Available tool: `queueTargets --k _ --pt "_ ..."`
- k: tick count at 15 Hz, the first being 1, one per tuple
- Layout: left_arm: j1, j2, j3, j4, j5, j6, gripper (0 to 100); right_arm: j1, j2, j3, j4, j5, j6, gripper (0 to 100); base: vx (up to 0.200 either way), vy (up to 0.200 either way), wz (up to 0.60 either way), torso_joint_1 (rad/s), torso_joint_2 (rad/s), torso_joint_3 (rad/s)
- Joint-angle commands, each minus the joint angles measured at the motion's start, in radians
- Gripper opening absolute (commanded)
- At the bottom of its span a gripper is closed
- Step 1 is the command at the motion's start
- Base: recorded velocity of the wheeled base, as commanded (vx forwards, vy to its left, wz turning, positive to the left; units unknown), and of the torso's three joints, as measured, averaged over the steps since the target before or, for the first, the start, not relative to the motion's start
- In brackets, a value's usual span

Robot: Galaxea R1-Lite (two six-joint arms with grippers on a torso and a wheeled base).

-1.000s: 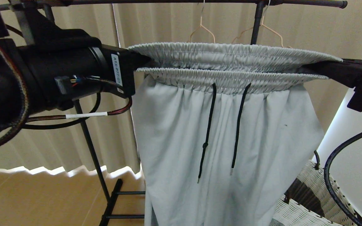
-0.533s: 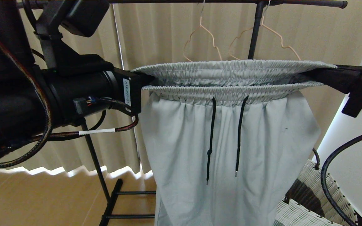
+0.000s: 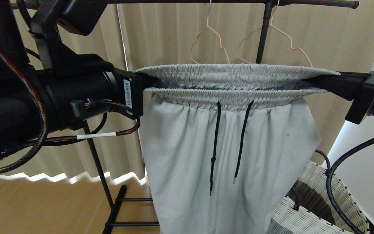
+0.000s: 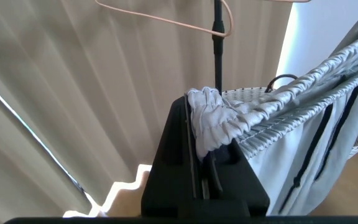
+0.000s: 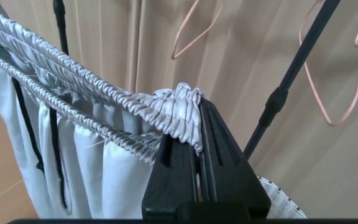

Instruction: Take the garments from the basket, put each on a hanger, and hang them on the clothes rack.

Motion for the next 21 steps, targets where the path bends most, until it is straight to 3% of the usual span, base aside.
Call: queueTargets --k 1,13,14,21 --pt "0.000 -0.001 -0.002 -0.001 -0.001 0.000 0 0.000 0.000 -0.003 -0.001 0.000 0.000 0 0.000 0.000 0.00 0.000 0.00 0.000" --pt "0.015 0.042 -0.109 0.003 0.001 0.008 0 0.000 -0.023 0.003 0.009 0.003 0.000 0 0.000 0.000 0.00 0.000 0.00 0.000" --pt "0.015 0.041 -0.109 0.004 0.002 0.008 0 0.000 -0.023 0.003 0.010 0.005 0.000 100 0.000 0.000 0.00 0.000 0.00 0.000" --pt "0.060 0.049 -0.102 0.007 0.022 0.024 0 0.002 -0.044 0.035 0.006 0.008 0.001 100 0.000 0.000 0.00 0.000 0.00 0.000"
